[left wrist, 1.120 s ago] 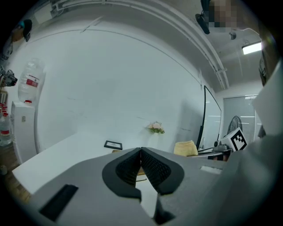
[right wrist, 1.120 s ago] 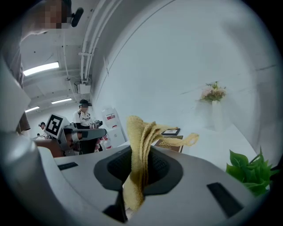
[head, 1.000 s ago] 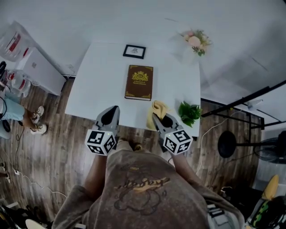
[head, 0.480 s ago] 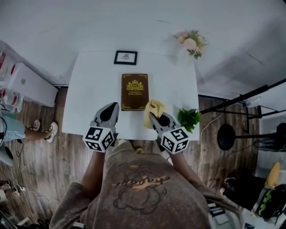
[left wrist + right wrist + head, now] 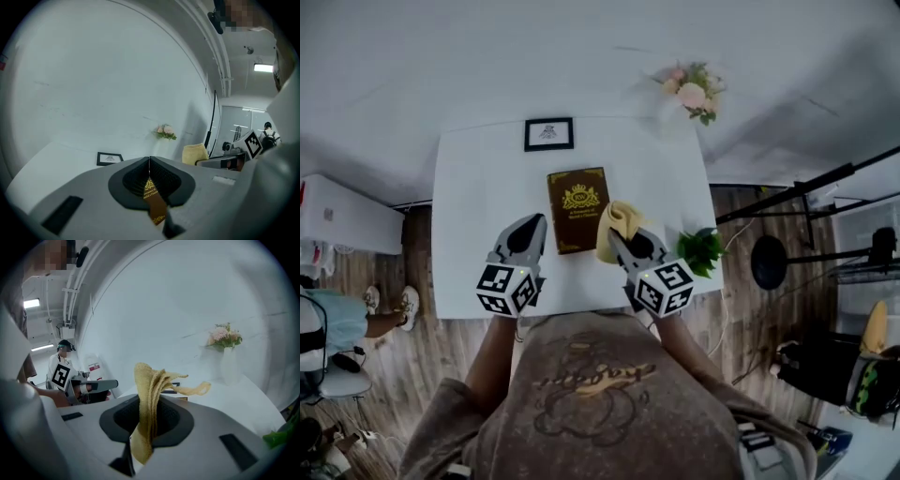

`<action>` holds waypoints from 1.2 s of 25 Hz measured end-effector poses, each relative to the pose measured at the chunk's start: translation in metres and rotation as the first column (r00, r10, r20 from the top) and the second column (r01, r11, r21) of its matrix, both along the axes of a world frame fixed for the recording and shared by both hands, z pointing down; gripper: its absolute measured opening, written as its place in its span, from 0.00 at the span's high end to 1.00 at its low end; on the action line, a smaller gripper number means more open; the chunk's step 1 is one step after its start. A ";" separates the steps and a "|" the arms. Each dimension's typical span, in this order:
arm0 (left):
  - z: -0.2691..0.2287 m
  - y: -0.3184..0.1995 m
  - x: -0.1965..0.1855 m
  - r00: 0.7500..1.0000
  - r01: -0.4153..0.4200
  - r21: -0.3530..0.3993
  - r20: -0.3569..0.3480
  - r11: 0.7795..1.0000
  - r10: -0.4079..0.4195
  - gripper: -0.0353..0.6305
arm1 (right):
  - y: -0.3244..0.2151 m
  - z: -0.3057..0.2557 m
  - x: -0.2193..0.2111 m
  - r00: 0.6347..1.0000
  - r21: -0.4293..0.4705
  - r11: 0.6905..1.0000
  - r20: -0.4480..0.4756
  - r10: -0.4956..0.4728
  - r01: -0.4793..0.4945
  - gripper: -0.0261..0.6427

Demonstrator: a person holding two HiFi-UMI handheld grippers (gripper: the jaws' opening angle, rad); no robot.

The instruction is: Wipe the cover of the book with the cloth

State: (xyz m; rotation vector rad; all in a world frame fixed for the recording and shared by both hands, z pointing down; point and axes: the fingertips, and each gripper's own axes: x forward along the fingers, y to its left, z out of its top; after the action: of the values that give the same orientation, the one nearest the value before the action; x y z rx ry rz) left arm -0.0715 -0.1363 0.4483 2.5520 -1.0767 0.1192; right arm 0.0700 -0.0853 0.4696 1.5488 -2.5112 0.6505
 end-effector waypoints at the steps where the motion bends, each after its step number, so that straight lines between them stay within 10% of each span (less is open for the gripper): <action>1: 0.002 -0.002 -0.001 1.000 -0.010 -0.009 -0.002 1.000 0.010 0.94 | -0.003 -0.001 -0.002 1.000 -0.001 1.000 0.000 0.006 -0.006 0.86; 30: 0.035 -0.008 -0.026 0.993 0.117 -0.071 0.026 0.991 -0.116 0.94 | -0.131 0.038 -0.076 0.962 -0.064 0.960 -0.027 -0.273 0.271 0.86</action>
State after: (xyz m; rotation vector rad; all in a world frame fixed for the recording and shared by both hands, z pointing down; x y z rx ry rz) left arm -0.0973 -0.1442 0.4837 2.4227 -1.2047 0.1533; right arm -0.0064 -0.2158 0.5080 1.1532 -2.5844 0.6438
